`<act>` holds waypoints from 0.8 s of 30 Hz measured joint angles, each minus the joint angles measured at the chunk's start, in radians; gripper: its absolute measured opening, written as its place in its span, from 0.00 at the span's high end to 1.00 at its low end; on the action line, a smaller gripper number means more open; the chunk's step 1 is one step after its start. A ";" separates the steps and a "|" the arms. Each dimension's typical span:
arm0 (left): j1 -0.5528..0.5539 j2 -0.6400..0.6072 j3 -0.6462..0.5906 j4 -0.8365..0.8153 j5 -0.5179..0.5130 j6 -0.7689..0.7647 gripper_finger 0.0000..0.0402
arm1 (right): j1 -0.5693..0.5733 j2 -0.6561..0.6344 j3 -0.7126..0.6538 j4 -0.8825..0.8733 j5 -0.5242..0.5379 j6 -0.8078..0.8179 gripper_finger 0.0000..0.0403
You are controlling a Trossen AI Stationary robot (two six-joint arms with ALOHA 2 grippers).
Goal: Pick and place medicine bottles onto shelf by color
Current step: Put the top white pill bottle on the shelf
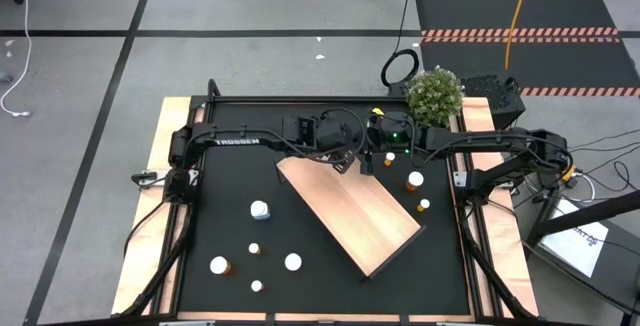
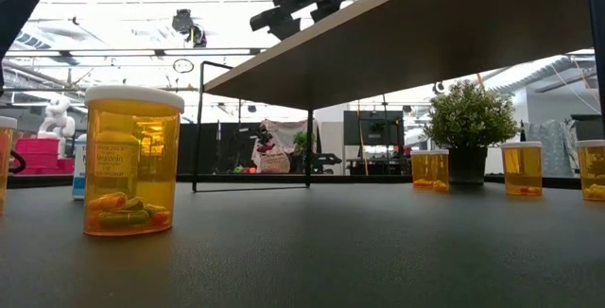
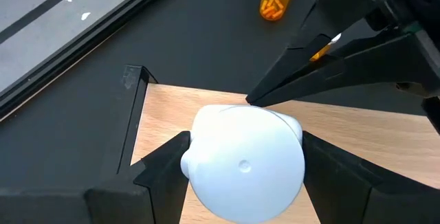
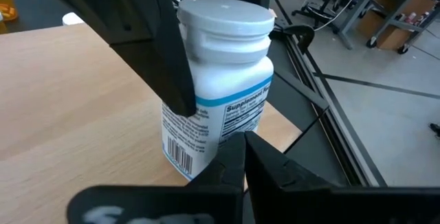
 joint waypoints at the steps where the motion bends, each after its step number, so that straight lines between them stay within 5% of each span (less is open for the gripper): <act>1: 0.000 0.000 0.000 0.000 0.000 0.001 0.39 | 0.000 0.003 0.000 0.002 0.000 0.000 1.00; 24: 0.000 -0.002 0.000 0.007 -0.036 0.019 0.28 | 0.003 0.007 0.000 -0.001 -0.014 -0.005 1.00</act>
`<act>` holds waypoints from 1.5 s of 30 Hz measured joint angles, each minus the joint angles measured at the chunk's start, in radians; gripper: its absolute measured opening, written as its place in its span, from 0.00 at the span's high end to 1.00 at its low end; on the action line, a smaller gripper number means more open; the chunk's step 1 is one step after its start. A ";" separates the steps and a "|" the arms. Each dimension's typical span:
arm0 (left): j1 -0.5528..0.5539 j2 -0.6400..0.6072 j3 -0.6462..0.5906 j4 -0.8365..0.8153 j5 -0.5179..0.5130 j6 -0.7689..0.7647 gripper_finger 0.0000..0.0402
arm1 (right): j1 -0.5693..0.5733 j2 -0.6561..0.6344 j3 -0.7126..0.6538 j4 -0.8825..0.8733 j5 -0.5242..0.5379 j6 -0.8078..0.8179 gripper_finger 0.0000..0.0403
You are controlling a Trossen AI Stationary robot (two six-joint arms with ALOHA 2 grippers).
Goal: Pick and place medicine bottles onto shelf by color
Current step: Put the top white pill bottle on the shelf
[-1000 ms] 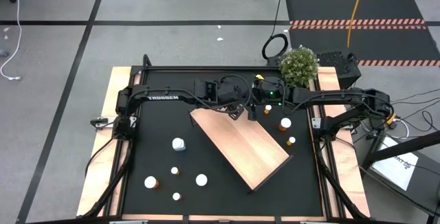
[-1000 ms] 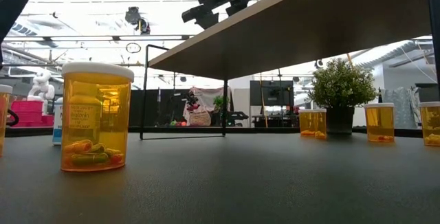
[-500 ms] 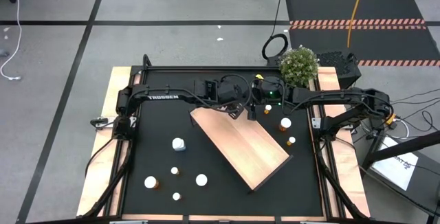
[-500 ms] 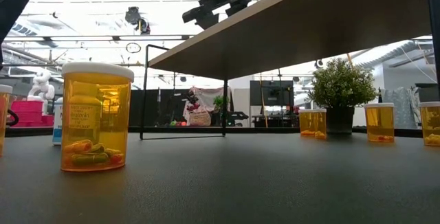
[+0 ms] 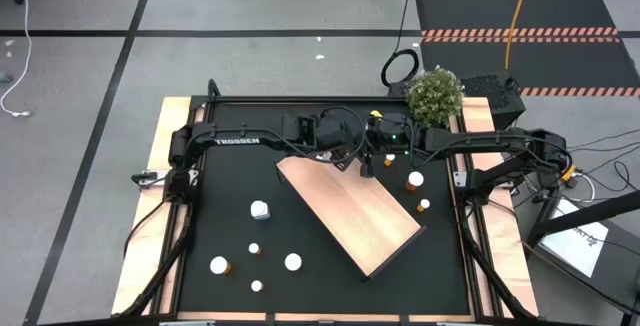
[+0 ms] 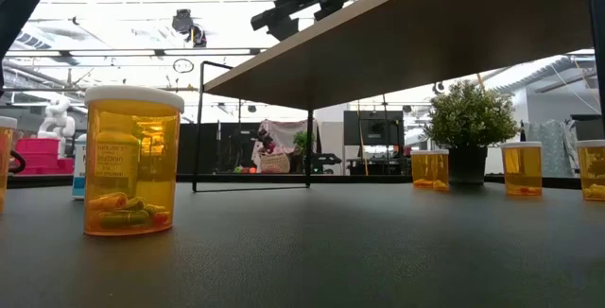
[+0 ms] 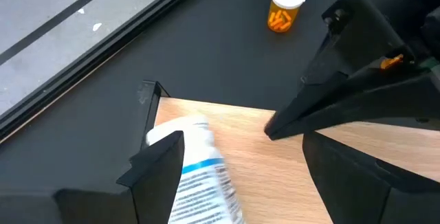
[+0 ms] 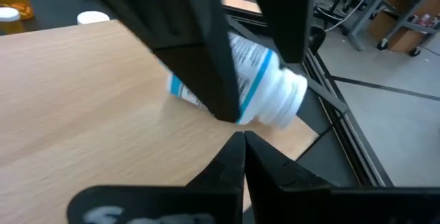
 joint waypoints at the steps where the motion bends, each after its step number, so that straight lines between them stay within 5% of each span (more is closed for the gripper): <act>1: 0.000 0.000 0.000 0.000 0.000 0.006 0.29 | 0.000 0.000 0.000 0.000 0.000 0.000 1.00; 16: -0.044 -0.050 0.000 -0.087 0.004 0.240 0.47 | -0.001 -0.007 0.000 -0.017 0.011 0.008 1.00; 20: -0.069 -0.076 0.001 -0.164 -0.086 0.250 0.48 | -0.001 -0.021 0.001 -0.028 0.012 0.021 0.99; 24: -0.090 -0.076 0.001 -0.277 -0.166 0.239 0.47 | -0.001 -0.031 0.010 -0.050 0.012 0.013 0.87; 34: -0.211 -0.085 0.001 -0.299 -0.292 0.186 0.47 | -0.001 0.000 0.024 0.019 -0.042 0.090 0.40; 45: -0.268 -0.087 0.001 -0.298 -0.331 0.206 0.47 | -0.001 0.111 0.025 0.111 -0.042 0.097 0.37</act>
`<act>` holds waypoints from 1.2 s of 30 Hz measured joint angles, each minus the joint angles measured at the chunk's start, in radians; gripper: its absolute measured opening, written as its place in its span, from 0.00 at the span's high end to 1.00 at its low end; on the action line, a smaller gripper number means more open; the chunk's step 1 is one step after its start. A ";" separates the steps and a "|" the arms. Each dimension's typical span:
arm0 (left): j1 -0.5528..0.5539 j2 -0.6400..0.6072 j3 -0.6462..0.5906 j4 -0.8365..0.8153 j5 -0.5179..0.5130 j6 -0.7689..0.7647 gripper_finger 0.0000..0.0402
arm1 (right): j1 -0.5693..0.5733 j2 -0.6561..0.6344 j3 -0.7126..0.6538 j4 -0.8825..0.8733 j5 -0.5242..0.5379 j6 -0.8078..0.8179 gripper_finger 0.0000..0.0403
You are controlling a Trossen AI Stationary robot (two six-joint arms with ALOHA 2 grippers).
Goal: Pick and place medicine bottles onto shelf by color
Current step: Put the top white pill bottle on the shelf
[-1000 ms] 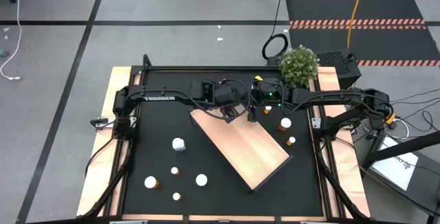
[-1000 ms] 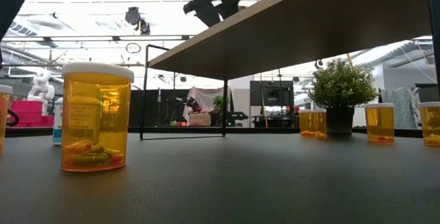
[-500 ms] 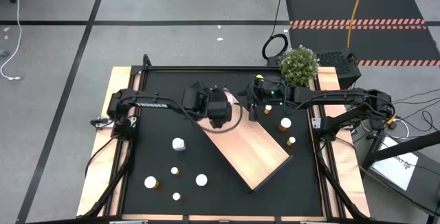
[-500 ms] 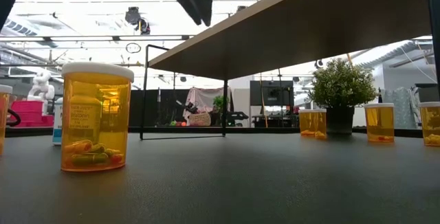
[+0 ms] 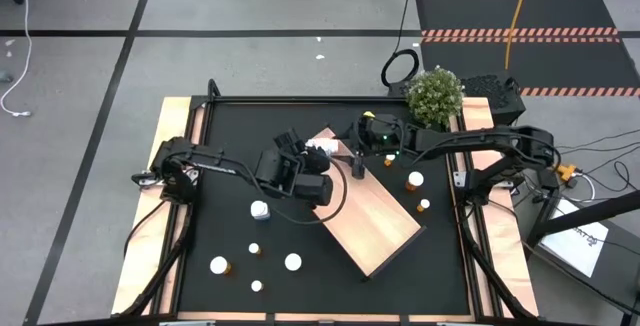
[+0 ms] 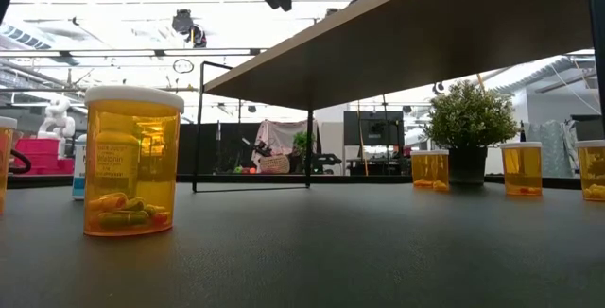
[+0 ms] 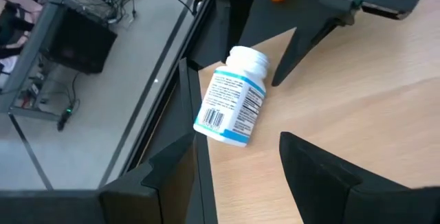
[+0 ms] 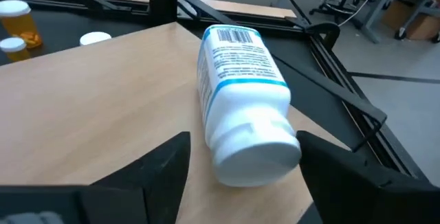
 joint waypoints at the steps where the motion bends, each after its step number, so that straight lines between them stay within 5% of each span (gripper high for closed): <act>1: 0.001 0.000 0.000 0.000 -0.003 0.001 0.47 | 0.000 0.002 0.000 0.004 -0.001 -0.011 0.37; 12: 0.003 0.000 0.000 0.007 -0.006 0.014 0.47 | 0.000 0.003 0.000 0.001 -0.075 -0.070 0.57; 22: -0.011 -0.003 0.000 0.110 0.012 0.081 0.47 | 0.046 -0.076 0.000 -0.065 -0.041 -0.250 0.53; 30: -0.010 -0.087 -0.001 0.305 0.226 0.234 0.47 | 0.151 -0.196 -0.001 -0.173 0.159 -0.527 0.56; 36: 0.033 -0.118 -0.001 0.284 0.433 0.299 0.36 | 0.217 -0.211 -0.002 -0.214 0.166 -0.768 0.55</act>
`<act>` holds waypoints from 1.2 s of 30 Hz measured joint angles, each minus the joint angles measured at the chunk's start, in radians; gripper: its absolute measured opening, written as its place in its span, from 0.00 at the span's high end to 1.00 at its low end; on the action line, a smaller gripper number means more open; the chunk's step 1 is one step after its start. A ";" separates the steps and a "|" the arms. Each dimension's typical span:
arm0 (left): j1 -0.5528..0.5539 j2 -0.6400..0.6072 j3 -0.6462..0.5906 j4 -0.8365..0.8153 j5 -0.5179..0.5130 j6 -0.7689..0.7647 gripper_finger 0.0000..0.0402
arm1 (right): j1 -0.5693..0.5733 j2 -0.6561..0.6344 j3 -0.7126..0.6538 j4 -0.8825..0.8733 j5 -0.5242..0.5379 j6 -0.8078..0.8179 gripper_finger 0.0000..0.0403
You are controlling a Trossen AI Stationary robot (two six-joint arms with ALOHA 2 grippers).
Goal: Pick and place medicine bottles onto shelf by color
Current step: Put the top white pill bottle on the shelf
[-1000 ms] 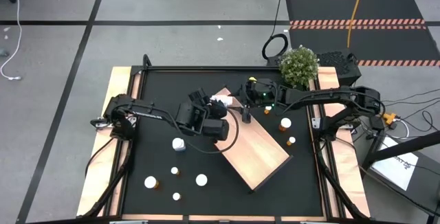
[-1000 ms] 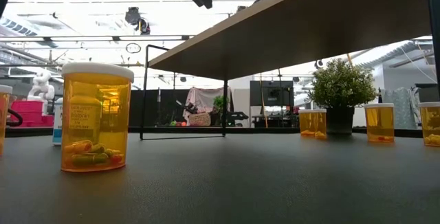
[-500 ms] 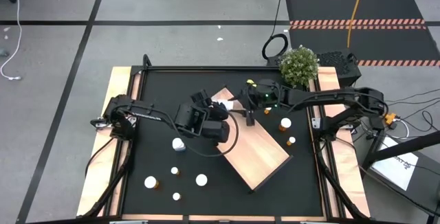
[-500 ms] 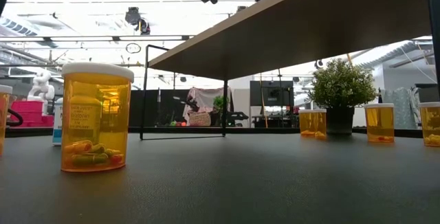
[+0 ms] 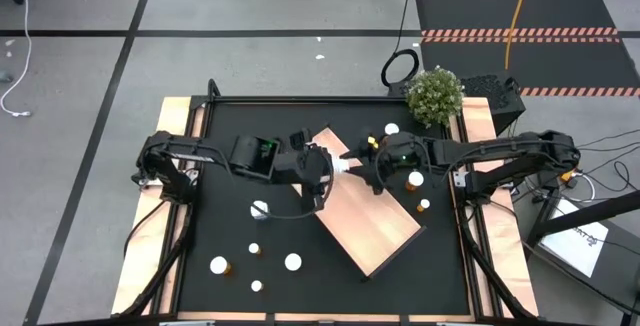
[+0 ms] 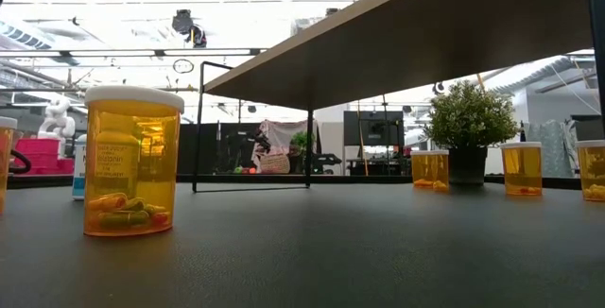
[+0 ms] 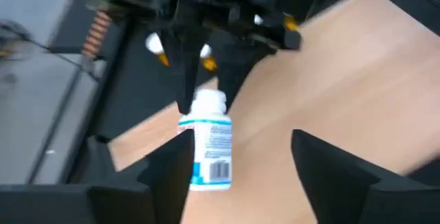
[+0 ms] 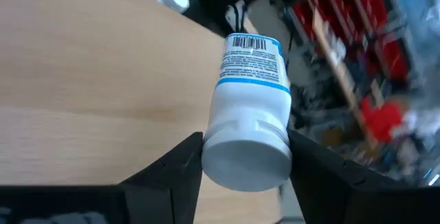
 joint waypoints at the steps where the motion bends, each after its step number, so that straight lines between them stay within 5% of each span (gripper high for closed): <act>1: 0.010 -0.002 0.000 0.001 0.036 0.012 0.33 | 0.009 0.000 0.000 0.004 0.000 -0.048 0.55; 10: 0.055 -0.002 0.000 -0.003 0.059 0.091 0.13 | 0.080 0.000 -0.011 0.010 0.100 -0.241 0.54; 17: 0.099 -0.002 0.000 -0.008 0.226 0.072 0.12 | 0.127 0.000 -0.044 0.059 0.180 -0.428 0.55; 30: 0.106 0.076 0.000 0.009 0.237 0.082 0.12 | 0.178 0.000 -0.045 0.110 0.257 -0.554 0.54; 36: 0.098 0.116 0.000 0.003 0.139 0.064 0.12 | 0.178 0.000 -0.045 0.118 0.283 -0.554 0.54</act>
